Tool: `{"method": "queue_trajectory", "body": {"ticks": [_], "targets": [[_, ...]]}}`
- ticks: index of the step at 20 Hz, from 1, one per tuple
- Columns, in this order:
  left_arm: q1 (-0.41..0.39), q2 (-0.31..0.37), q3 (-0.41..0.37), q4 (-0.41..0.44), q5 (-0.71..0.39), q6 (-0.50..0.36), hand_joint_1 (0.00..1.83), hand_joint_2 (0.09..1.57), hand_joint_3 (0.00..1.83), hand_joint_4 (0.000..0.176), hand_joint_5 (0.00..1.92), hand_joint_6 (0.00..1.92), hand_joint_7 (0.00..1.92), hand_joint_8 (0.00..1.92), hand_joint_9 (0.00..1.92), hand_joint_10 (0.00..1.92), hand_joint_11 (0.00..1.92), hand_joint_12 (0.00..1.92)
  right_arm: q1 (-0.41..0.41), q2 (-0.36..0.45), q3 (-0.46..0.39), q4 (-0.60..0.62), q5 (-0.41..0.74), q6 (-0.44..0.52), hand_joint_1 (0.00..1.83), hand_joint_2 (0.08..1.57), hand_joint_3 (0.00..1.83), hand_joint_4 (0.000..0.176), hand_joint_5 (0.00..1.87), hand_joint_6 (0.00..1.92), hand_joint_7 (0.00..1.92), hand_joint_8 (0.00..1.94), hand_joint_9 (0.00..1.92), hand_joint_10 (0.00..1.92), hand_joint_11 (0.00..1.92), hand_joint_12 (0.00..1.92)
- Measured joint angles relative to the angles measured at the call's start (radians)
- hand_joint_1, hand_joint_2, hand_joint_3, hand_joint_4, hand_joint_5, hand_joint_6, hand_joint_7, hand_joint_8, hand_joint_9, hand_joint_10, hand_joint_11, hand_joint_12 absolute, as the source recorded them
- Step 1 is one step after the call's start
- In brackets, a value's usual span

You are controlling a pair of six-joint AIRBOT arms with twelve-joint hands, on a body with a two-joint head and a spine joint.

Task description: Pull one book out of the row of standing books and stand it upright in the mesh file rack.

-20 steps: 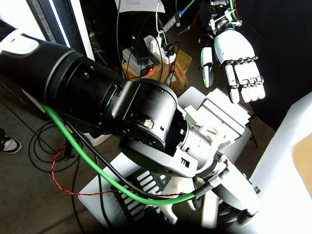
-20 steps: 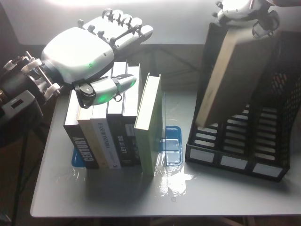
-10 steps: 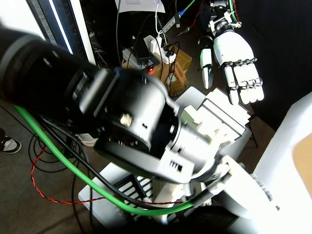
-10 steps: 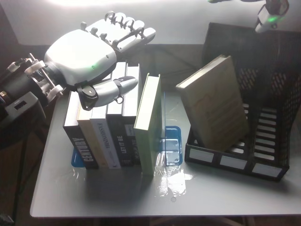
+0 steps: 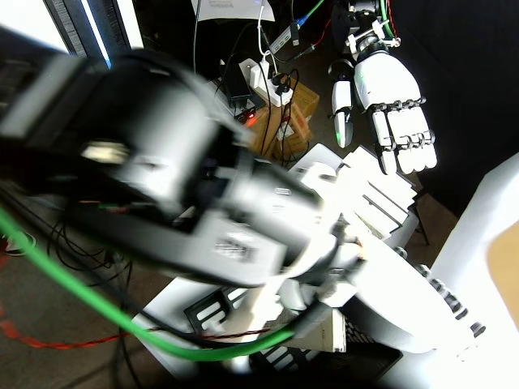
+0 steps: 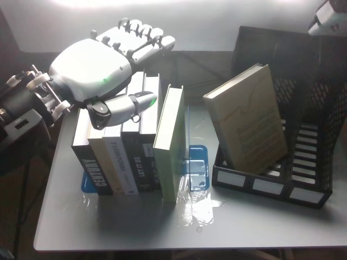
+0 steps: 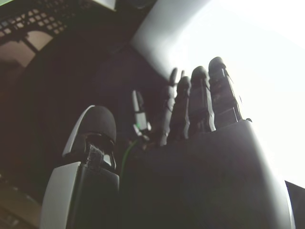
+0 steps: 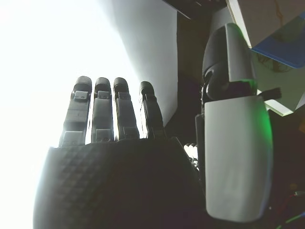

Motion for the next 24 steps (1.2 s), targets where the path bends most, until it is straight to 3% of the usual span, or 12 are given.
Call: {"method": "queue_trajectory", "body": {"ticks": [2,3,4,7,10,11,13,16,18,21,22,24], "targets": [[0.0,0.0,0.0,-0.002,-0.003,-0.002,0.25,1.46,0.0,0.044,0.0,0.0,0.0,0.0,0.0,0.0,0.0,0.0,0.0,0.014,-0.036,0.0,-0.005,-0.002,0.8,1.01,0.0,0.012,0.0,0.0,0.0,0.0,0.0,0.0,0.0,0.0],[0.003,0.0,0.0,-0.007,-0.004,-0.002,0.25,1.45,0.0,0.056,0.0,0.0,0.0,0.0,0.0,0.0,0.0,0.0,0.0,0.024,-0.057,0.0,-0.005,-0.006,0.8,1.01,0.0,0.028,0.0,0.0,0.0,0.0,0.0,0.0,0.0,0.0],[0.011,0.0,0.0,-0.023,-0.006,-0.002,0.26,1.46,0.0,0.063,0.0,0.0,0.0,0.0,0.0,0.0,0.0,0.0,0.002,0.027,-0.074,0.0,-0.002,-0.016,0.82,1.01,0.0,0.023,0.0,0.0,0.0,0.0,0.0,0.0,0.0,0.0],[0.027,0.0,0.0,-0.049,-0.002,-0.003,0.31,1.45,0.0,0.047,0.0,0.0,0.0,0.0,0.0,0.0,0.0,0.0,0.002,0.031,-0.087,0.0,-0.013,-0.018,0.79,1.04,0.01,0.001,0.0,0.0,0.0,0.0,0.0,0.0,0.0,0.0],[0.03,0.0,0.003,-0.076,0.012,-0.002,0.36,1.44,0.0,0.038,0.01,0.0,0.0,0.0,0.0,0.0,0.0,0.0,-0.032,0.034,-0.095,0.024,-0.062,-0.019,0.75,1.05,0.01,0.094,0.0,0.0,0.0,0.0,0.0,0.0,0.0,0.0],[0.032,0.0,0.003,-0.084,0.017,-0.002,0.38,1.43,0.0,0.041,0.02,0.01,0.0,0.0,0.0,0.0,0.0,0.0,-0.063,0.043,-0.119,0.046,-0.068,-0.018,0.74,1.06,0.01,0.099,0.0,0.0,0.0,0.0,0.0,0.0,0.0,0.0],[0.035,0.004,0.003,-0.085,0.029,-0.002,0.34,1.41,0.0,0.059,0.01,0.0,0.0,0.0,0.0,0.0,0.0,0.0,-0.092,0.064,-0.171,0.051,-0.069,-0.025,0.71,1.06,0.01,0.083,0.0,0.0,0.0,0.0,0.0,0.0,0.0,0.0],[0.035,0.021,-0.001,-0.09,0.036,-0.002,0.34,1.41,0.0,0.061,0.01,0.0,0.0,0.0,0.0,0.0,0.0,0.0,-0.113,0.108,-0.249,0.053,-0.096,-0.043,0.71,1.06,0.01,0.082,0.0,0.0,0.0,0.0,0.0,0.0,0.0,0.0],[0.035,0.023,-0.001,-0.103,0.043,-0.002,0.35,1.4,0.0,0.06,0.0,0.0,0.0,0.0,0.0,0.0,0.0,0.0,-0.139,0.148,-0.301,0.052,-0.145,-0.027,0.67,1.05,0.0,0.031,0.0,0.0,0.0,0.0,0.0,0.0,0.0,0.0],[0.031,0.023,-0.003,-0.1,0.063,-0.002,0.32,1.4,0.0,0.051,0.0,0.0,0.0,0.0,0.0,0.0,0.03,0.02,-0.161,0.198,-0.351,0.031,-0.171,0.028,0.68,1.03,0.0,0.055,0.0,0.0,0.0,0.0,0.0,0.0,0.0,0.0],[0.026,0.023,-0.003,-0.098,0.068,-0.002,0.31,1.39,0.0,0.06,0.0,0.0,0.0,0.0,0.0,0.0,0.02,0.02,-0.168,0.209,-0.356,0.03,-0.188,0.037,0.69,1.02,0.0,0.033,0.0,0.0,0.0,0.0,0.0,0.0,0.0,0.0],[0.021,0.023,-0.003,-0.095,0.07,-0.002,0.31,1.39,0.0,0.077,0.0,0.0,0.0,0.0,0.0,0.0,0.02,0.03,-0.189,0.225,-0.365,0.029,-0.223,0.063,0.69,1.05,0.0,0.035,0.0,0.0,0.0,0.0,0.0,0.0,0.0,0.0]]}}
